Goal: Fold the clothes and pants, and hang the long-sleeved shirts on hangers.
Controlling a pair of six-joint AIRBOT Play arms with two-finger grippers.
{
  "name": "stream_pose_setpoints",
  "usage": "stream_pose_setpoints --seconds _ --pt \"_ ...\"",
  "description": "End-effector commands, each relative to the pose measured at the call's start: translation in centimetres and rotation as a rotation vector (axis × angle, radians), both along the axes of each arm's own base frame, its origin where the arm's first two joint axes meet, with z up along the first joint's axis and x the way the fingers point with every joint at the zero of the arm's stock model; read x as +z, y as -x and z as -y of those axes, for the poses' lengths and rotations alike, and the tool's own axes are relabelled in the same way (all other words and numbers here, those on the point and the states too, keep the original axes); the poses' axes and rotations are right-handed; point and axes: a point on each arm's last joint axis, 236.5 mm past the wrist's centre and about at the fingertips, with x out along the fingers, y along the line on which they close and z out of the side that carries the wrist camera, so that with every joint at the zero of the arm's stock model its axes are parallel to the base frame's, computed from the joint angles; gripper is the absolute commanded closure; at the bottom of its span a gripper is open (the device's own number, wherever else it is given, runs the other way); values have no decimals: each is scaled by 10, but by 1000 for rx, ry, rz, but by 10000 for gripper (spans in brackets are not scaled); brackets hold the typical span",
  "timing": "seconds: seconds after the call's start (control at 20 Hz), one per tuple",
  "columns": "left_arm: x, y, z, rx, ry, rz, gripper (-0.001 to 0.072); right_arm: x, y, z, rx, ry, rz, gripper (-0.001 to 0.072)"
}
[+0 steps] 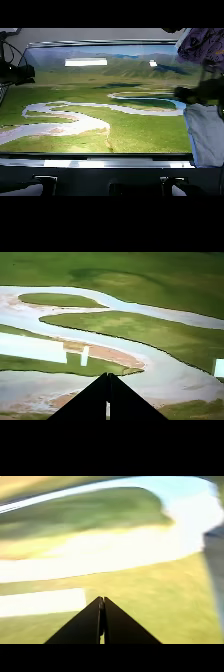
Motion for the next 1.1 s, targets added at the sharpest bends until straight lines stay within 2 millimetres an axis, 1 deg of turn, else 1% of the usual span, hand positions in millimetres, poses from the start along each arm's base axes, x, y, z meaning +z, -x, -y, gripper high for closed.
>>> stream_pose_setpoints --seconds 0.0,0.1,0.15,0.25,0.35,0.5,1.05 --pt "2 30 12 -75 -26 64 691 16 -2 -119 314 -10 93 683" --pt "-7 51 14 -71 -21 80 690 19 6 -161 411 -17 118 683" --pt "-9 59 15 -69 -20 89 690 21 10 -177 446 -21 127 683" --pt "-10 67 14 -67 -21 106 689 23 15 -195 488 -25 141 683" --pt "-9 69 14 -67 -21 108 687 25 13 -198 492 -28 160 682" --pt "-10 70 15 -68 -20 101 686 26 9 -192 489 6 172 682" --pt "-10 70 15 -68 -20 101 686 26 9 -191 489 5 172 682"
